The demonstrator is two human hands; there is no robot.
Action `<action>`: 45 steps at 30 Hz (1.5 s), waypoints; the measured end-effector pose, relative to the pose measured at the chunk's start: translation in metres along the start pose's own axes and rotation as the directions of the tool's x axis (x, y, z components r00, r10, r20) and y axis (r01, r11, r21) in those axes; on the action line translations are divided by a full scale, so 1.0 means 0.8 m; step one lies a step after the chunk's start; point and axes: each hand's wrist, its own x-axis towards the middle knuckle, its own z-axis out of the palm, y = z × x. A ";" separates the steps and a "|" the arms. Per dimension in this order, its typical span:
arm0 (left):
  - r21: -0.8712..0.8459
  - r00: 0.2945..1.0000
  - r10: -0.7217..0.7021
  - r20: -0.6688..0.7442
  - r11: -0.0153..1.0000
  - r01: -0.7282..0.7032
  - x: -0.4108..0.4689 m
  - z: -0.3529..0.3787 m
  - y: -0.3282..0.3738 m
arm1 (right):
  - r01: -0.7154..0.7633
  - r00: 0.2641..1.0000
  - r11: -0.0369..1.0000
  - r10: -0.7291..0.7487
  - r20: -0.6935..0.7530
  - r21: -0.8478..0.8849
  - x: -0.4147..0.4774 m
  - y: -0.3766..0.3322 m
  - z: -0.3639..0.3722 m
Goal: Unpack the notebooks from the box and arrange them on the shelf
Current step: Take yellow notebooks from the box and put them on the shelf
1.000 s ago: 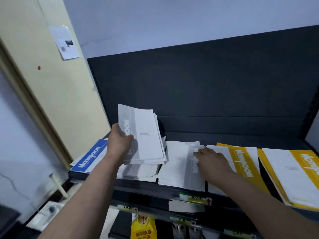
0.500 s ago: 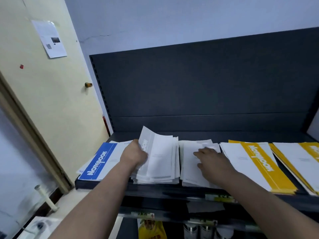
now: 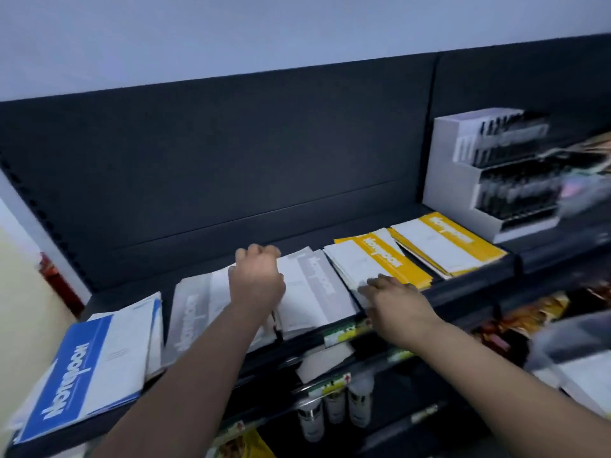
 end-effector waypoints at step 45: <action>-0.318 0.258 0.745 0.616 0.534 -0.783 -0.172 0.319 0.657 | -0.996 0.082 0.048 0.813 0.577 0.075 -0.432 0.442 0.191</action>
